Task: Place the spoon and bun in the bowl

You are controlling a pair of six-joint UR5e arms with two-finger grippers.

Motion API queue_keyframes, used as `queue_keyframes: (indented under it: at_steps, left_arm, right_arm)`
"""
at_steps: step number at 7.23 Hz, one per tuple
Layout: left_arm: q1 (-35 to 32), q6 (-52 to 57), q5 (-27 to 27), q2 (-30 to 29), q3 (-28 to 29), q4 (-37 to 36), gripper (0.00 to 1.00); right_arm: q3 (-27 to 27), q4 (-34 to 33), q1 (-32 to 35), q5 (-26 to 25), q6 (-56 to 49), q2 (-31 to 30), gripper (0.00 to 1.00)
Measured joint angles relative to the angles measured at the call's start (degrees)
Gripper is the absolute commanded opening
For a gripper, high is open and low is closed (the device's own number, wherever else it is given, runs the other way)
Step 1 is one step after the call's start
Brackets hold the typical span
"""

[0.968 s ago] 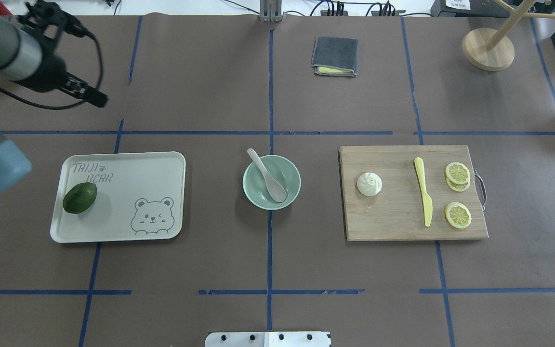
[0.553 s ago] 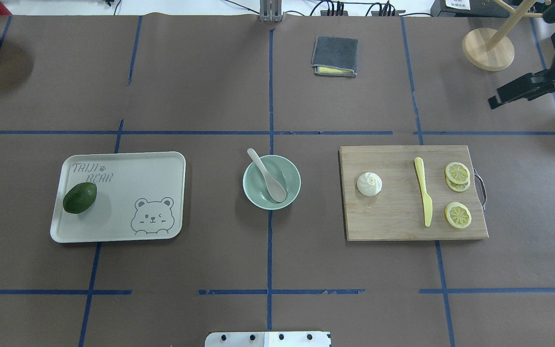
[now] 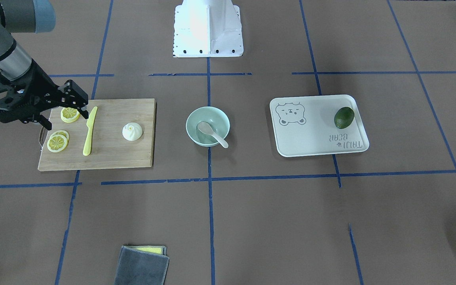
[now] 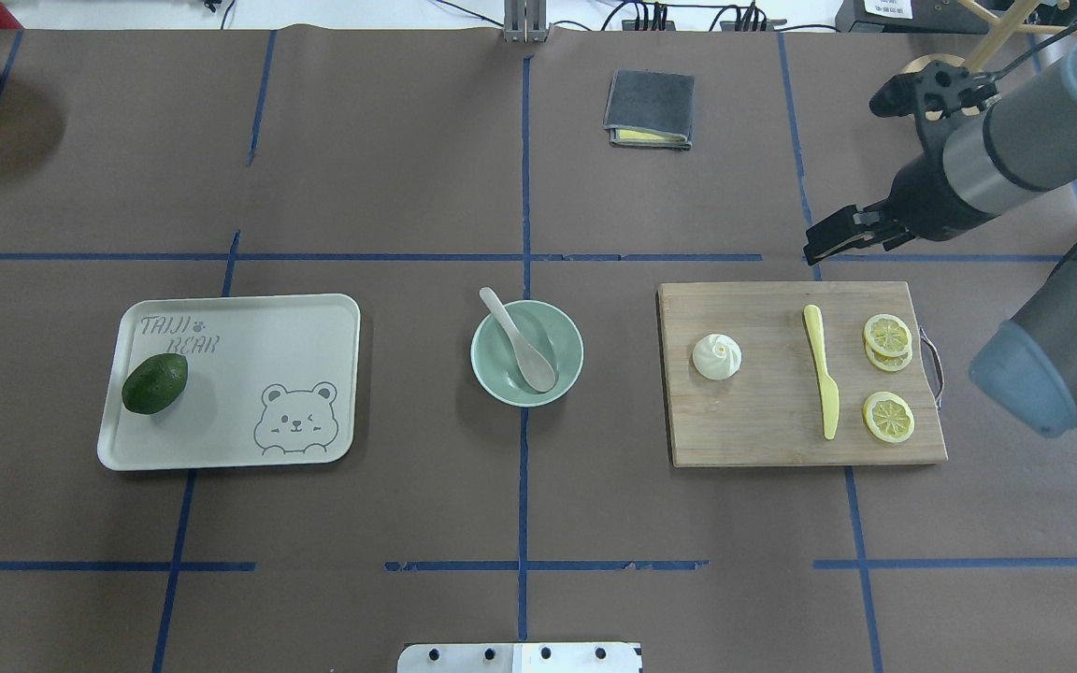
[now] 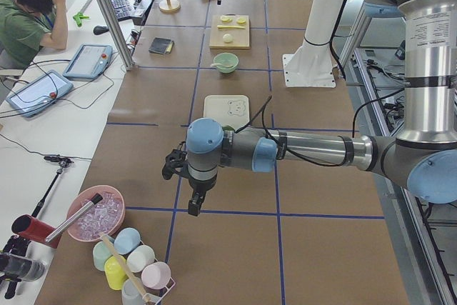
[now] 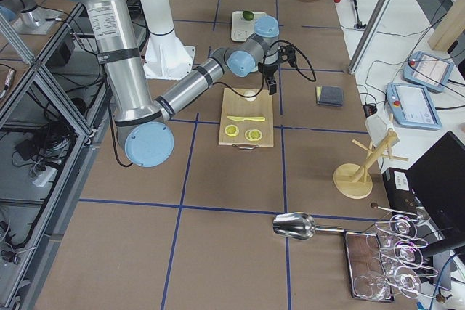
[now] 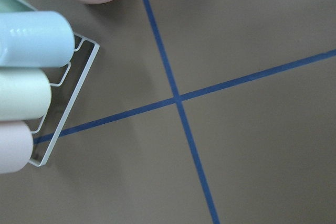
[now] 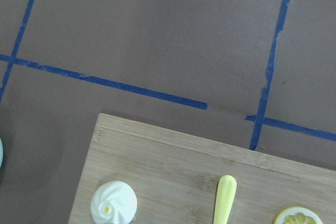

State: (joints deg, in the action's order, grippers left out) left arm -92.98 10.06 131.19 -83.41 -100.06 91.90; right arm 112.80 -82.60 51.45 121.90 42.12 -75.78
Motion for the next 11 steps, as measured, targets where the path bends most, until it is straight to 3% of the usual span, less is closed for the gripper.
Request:
queue_keyframes:
  at_steps: [4, 5, 6, 7, 8, 11]
  left_arm:
    - [-1.6, 0.8, 0.8, 0.4, -0.7, -3.3, 1.0]
    - [-1.7, 0.9, 0.8, 0.4, -0.9, -3.3, 1.0]
    - [-1.7, 0.9, 0.9, 0.5, -1.0, -3.3, 1.0]
    - [-1.7, 1.0, 1.0, 0.6, -1.0, -3.3, 1.0]
    - [-1.7, 1.0, 1.1, 0.6, -1.1, -3.3, 1.0]
    - [-1.7, 1.1, 1.2, 0.6, -1.1, -3.3, 1.0]
  right_arm:
    - [-3.8, 3.5, -15.1, -14.2, 11.9, 1.5, 0.75]
    - [-5.3, 4.0, -18.2, -17.5, 14.3, 2.6, 0.64]
    - [-6.4, 4.2, -20.1, -19.5, 15.7, 3.4, 0.36]
    - [-7.1, 4.2, -21.1, -20.3, 16.3, 3.9, 0.15]
    - [-7.4, 4.1, -21.6, -20.9, 16.4, 3.9, 0.0]
    - [-7.8, 3.6, -21.6, -23.2, 15.8, 4.1, 0.0]
